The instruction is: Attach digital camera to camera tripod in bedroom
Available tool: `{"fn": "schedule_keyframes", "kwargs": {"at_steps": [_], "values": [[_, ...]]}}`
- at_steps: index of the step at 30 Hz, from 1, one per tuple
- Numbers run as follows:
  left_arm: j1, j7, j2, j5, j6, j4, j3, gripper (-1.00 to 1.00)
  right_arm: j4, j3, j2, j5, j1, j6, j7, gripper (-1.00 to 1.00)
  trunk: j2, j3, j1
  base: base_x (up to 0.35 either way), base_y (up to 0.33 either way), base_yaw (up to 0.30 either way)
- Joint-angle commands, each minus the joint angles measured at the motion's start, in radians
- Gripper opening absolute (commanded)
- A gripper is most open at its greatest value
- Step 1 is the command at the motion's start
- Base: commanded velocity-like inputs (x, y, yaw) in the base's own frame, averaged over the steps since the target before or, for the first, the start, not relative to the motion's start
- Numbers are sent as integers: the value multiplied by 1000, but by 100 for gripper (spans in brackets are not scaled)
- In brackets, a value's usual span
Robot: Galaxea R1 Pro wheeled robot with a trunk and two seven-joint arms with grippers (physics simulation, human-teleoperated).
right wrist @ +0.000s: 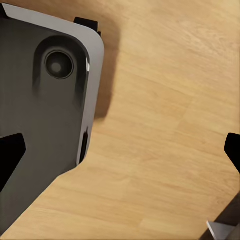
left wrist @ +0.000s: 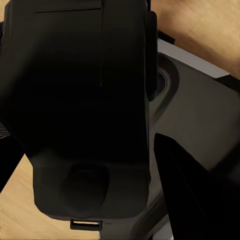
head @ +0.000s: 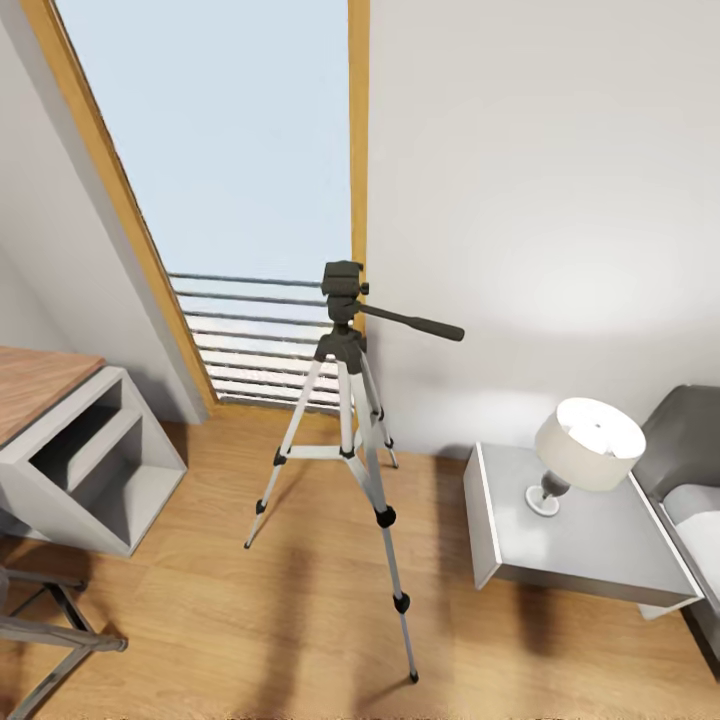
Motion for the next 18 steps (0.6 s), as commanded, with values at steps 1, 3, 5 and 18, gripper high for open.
{"fn": "schedule_keyframes", "kwargs": {"at_steps": [1,3,5,18], "values": [[0,3,0,6,-2,0,-9,-100,3,3,0,1,-1,-6,3,100,-1,-3,0,0,0,0],[0,3,0,6,-2,0,-9,-100,3,3,0,1,-1,-7,2,100,-1,-4,0,0,0,0],[0,3,0,6,-2,0,-9,-100,3,3,0,1,-1,-8,2,100,-1,-5,0,0,0,0],[-1,3,0,6,-2,0,-9,-100,3,3,-1,1,-1,-10,3,100,-1,-7,0,0,0,0]]}}
